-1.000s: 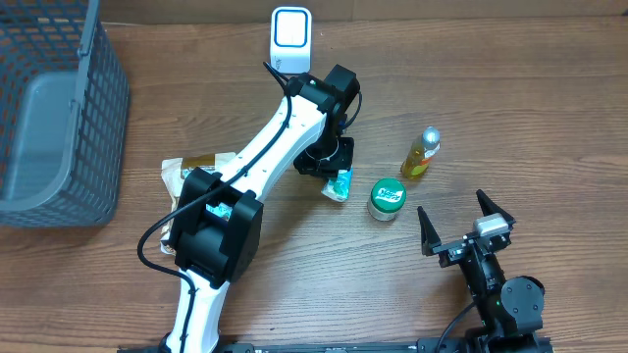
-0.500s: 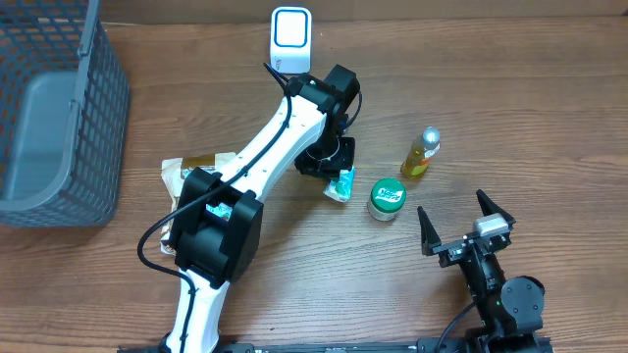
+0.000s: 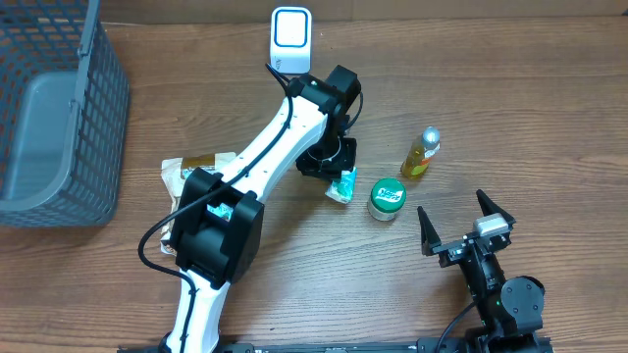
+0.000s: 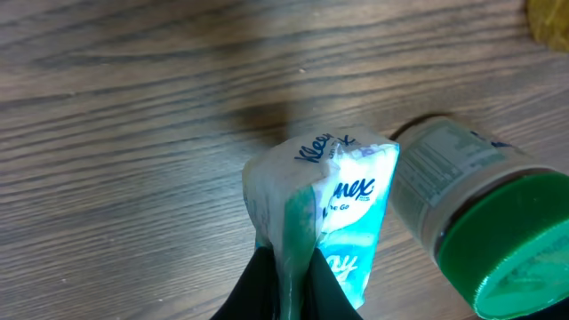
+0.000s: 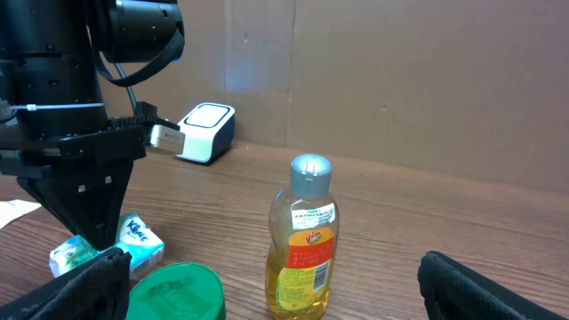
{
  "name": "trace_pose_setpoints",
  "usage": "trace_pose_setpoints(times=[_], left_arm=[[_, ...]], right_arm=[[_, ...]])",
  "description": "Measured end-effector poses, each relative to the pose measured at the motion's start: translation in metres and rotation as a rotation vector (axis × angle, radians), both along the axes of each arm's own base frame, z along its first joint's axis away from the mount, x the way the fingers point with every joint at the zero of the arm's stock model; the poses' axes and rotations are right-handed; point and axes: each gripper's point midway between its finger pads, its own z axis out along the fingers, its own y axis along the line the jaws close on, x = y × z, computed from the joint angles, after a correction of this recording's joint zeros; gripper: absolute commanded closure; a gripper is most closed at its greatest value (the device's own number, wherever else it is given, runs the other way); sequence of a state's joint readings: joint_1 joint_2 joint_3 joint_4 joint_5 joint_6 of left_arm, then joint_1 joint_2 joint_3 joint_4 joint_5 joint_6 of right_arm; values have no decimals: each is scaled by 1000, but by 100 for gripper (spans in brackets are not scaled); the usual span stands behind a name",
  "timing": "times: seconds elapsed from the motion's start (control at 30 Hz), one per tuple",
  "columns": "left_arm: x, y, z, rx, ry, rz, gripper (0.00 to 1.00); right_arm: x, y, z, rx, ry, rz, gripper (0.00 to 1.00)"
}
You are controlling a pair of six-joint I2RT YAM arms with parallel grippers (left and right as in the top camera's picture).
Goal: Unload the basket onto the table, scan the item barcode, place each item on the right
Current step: 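Move the tissue pack away from the scanner and lower it right, then lower the tissue pack beside the green-lidded container with the left gripper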
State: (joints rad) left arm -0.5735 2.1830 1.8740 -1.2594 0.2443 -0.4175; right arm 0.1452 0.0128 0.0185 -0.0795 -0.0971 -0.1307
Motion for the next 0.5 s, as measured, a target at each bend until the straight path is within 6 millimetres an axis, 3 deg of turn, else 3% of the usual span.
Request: trace_pose_setpoints(times=[0.5], left_arm=[[-6, -8, 0, -3, 2, -22, 93]], right_arm=[[0, 0, 0, 0, 0, 0, 0]])
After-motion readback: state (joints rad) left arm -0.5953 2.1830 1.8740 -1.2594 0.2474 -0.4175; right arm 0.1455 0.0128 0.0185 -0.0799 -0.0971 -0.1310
